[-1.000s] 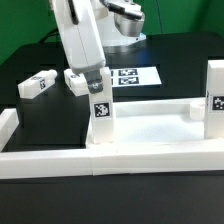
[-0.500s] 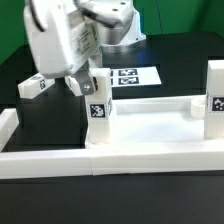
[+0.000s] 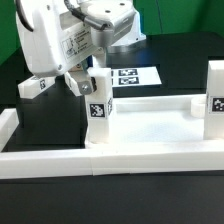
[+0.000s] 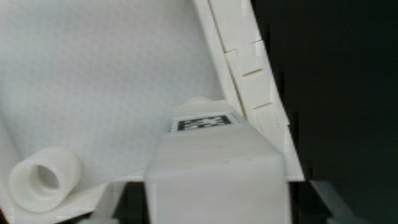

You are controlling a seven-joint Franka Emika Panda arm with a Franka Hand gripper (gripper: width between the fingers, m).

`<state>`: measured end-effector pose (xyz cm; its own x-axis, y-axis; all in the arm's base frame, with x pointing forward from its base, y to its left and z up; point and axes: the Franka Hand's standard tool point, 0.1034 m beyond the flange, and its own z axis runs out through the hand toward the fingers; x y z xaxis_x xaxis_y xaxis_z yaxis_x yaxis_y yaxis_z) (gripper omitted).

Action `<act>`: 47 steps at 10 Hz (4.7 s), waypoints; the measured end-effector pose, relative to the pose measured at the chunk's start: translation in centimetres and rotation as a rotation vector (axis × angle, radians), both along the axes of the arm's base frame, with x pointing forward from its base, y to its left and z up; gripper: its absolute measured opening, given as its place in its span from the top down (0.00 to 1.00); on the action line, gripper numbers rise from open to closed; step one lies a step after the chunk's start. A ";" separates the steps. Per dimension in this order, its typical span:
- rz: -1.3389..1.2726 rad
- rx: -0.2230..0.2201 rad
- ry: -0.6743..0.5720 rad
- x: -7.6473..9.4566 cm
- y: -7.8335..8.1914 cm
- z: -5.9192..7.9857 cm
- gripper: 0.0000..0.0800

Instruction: Assemble desk

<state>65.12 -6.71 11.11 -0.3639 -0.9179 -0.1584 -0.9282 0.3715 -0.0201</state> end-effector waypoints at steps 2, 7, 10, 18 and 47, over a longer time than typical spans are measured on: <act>0.004 0.001 -0.003 0.1 0.3 0.2 0.31; 0.045 0.034 -0.068 0.3 4.5 5.9 0.19; 0.056 0.032 -0.068 0.3 4.5 5.7 0.19; 0.295 -0.016 -0.066 -3.1 5.5 1.6 0.19; 0.325 -0.102 0.061 -12.2 9.1 -10.4 0.93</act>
Offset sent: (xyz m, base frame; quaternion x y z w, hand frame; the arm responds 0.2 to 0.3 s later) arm -0.0135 0.0144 0.0476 0.0052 -0.0192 -0.0062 0.9998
